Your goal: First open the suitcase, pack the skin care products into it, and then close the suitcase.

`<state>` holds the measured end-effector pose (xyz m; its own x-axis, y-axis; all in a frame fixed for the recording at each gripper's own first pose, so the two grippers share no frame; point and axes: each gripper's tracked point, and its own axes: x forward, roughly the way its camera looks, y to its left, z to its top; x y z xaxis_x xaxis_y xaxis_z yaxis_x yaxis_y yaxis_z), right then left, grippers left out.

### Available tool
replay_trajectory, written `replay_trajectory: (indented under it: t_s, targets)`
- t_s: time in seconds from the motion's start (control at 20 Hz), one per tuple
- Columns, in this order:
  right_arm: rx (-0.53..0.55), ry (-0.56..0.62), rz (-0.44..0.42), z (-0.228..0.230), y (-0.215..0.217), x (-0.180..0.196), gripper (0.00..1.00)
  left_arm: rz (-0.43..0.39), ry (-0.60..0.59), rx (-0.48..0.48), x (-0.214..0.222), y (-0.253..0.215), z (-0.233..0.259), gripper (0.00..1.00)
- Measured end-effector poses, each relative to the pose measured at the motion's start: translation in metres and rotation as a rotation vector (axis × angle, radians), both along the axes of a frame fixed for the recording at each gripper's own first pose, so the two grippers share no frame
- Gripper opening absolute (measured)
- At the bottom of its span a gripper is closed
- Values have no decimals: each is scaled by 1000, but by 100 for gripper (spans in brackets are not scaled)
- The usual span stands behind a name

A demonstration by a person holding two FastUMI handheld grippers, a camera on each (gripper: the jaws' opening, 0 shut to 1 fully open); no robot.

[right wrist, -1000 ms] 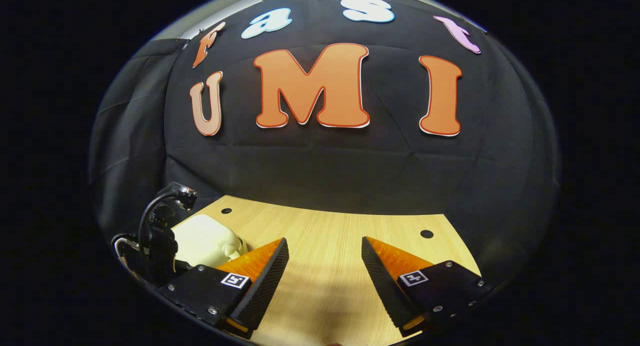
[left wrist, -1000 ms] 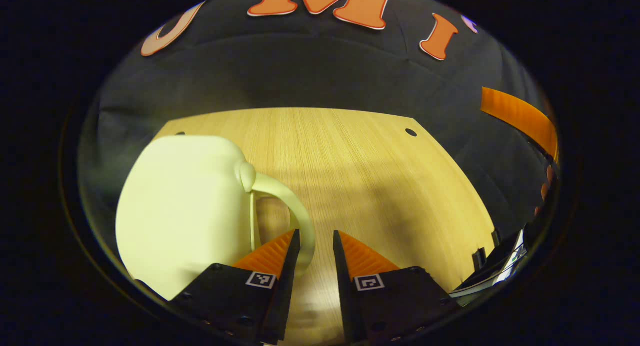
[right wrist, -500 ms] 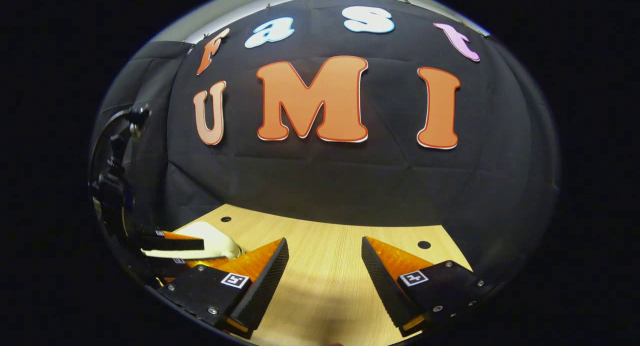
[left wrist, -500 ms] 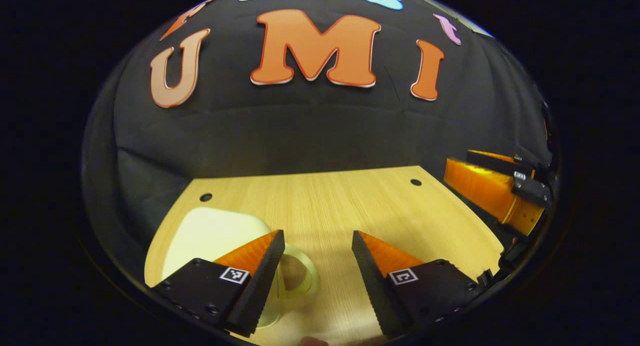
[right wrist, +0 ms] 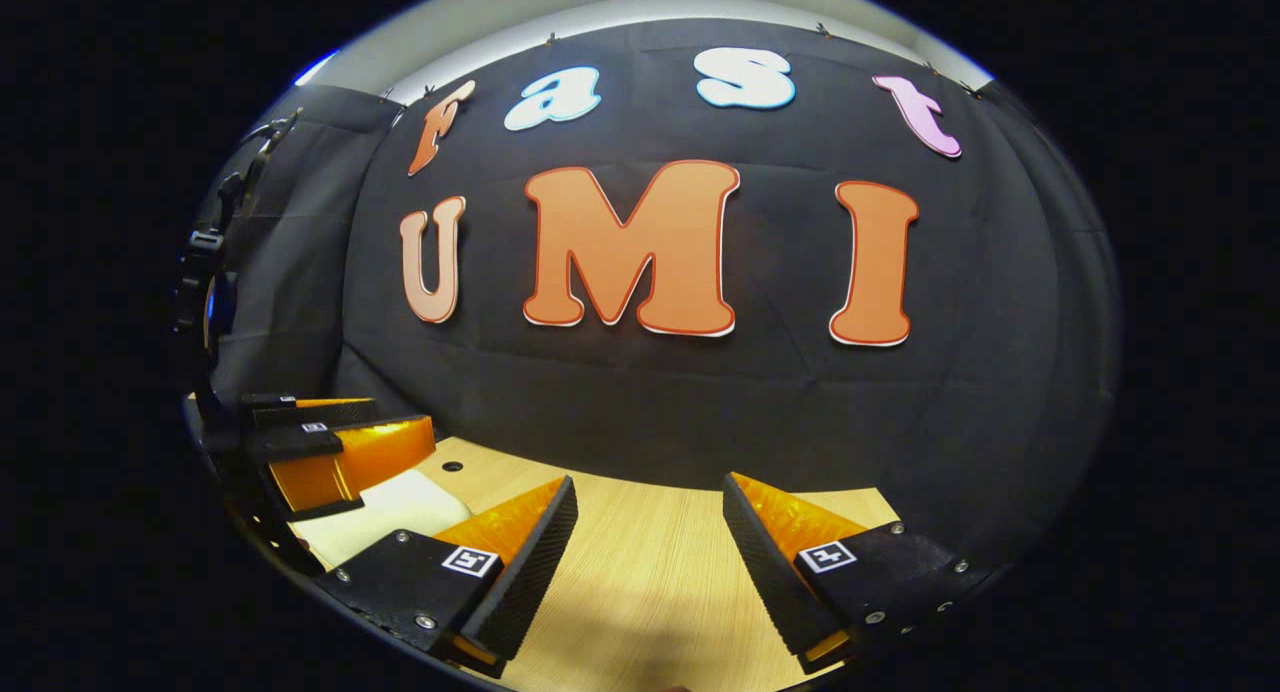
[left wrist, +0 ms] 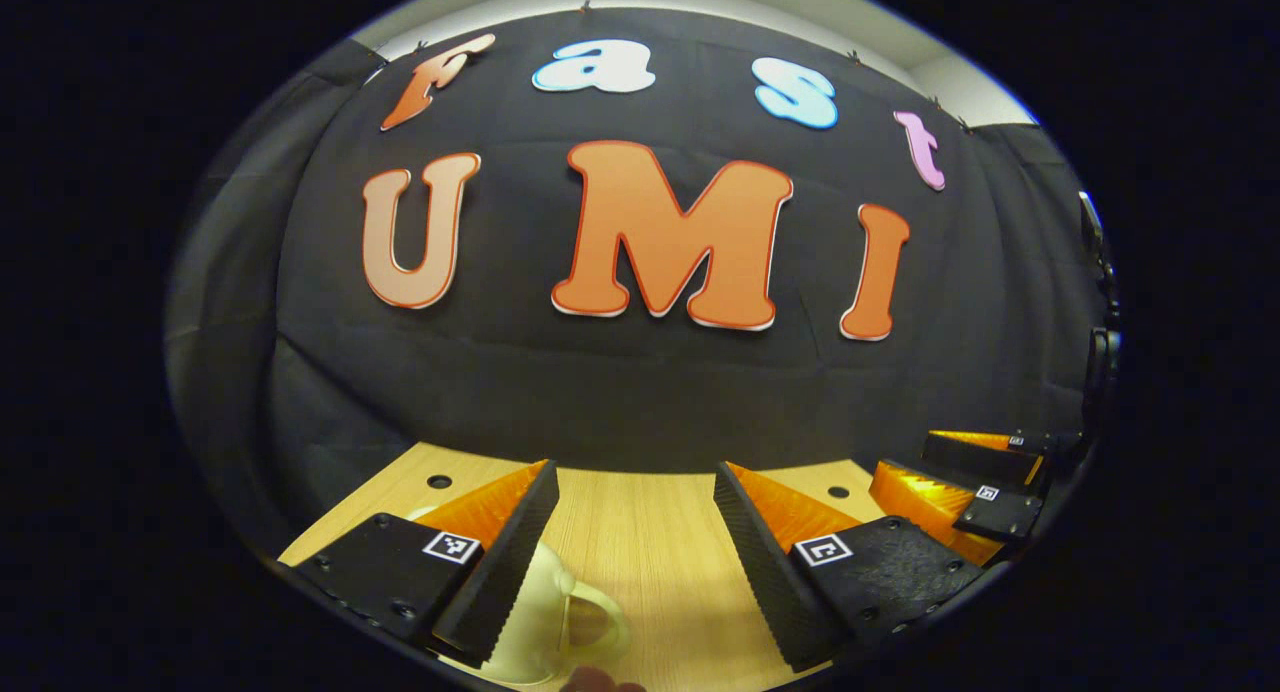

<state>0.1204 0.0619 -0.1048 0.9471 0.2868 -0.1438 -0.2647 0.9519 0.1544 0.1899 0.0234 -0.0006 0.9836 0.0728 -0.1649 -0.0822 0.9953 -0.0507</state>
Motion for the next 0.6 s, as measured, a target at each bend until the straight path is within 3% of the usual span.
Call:
replay_trajectory:
  t_s: [0.2,0.6]
  targets:
    - [-4,-23,19,4,2,-8,93,38,-72,84,-6,0,19,98]
    - [-46,-71,33,7,-2,-19,94,30,-114,87,-22,-18,27,98]
